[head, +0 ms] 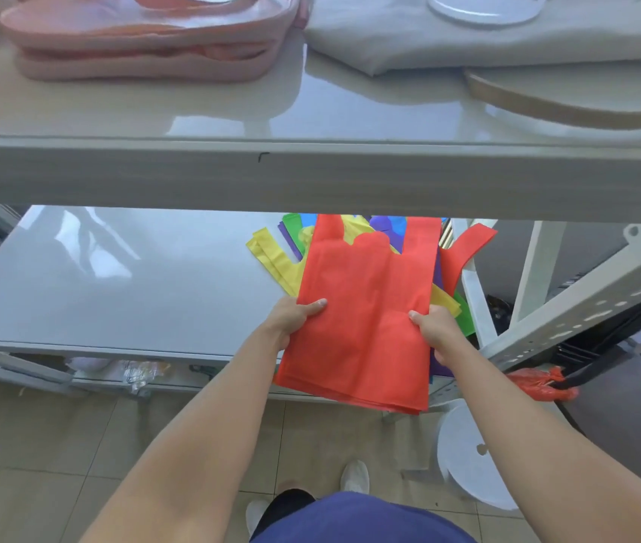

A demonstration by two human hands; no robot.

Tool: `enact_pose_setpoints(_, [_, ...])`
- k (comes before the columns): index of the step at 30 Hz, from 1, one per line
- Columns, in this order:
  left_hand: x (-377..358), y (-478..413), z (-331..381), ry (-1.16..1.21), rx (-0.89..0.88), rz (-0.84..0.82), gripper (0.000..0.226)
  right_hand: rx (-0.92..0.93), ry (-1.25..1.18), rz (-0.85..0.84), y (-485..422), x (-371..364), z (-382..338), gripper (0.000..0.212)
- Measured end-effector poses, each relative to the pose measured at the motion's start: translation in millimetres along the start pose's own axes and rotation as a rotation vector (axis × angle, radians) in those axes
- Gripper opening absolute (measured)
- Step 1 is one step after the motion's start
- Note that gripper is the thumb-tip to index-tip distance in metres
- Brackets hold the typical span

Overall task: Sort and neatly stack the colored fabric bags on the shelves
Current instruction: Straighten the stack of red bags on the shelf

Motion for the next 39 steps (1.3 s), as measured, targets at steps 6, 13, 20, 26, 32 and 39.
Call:
enact_pose_setpoints(6, [46, 24, 7, 0.061, -0.108, 0.076, 0.047, -0.043, -0.111, -0.251, 31, -41, -11, 0.017])
enact_pose_setpoints(13, [182, 99, -9, 0.175, -0.198, 0.238, 0.040, 0.159, 0.092, -0.357, 83, -160, -72, 0.029])
enact_pose_setpoints(20, [358, 241, -50, 0.376, -0.319, 0.493, 0.012, 0.294, 0.197, -0.518, 197, -353, -109, 0.012])
enact_pose_setpoints(26, [498, 355, -84, 0.420, -0.391, 0.708, 0.030, 0.316, 0.270, -0.729, 304, -508, -115, 0.022])
enact_pose_setpoints(32, [625, 427, -119, 0.387, -0.432, 0.932, 0.030, 0.370, 0.379, -0.817, 380, -653, -120, 0.014])
enact_pose_setpoints(39, [783, 458, -154, 0.394, -0.410, 1.117, 0.032, 0.396, 0.471, -0.923, 426, -847, -140, 0.014])
Point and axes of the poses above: each hand's wrist, its own y-axis away from the middle knuckle, its own x-axis out of the back of the hand, z = x × y, the point moved 8 cm from there along -y, towards the middle knuckle, and after that the axes turned 9 degrees about -x, right-handed, at the moved point
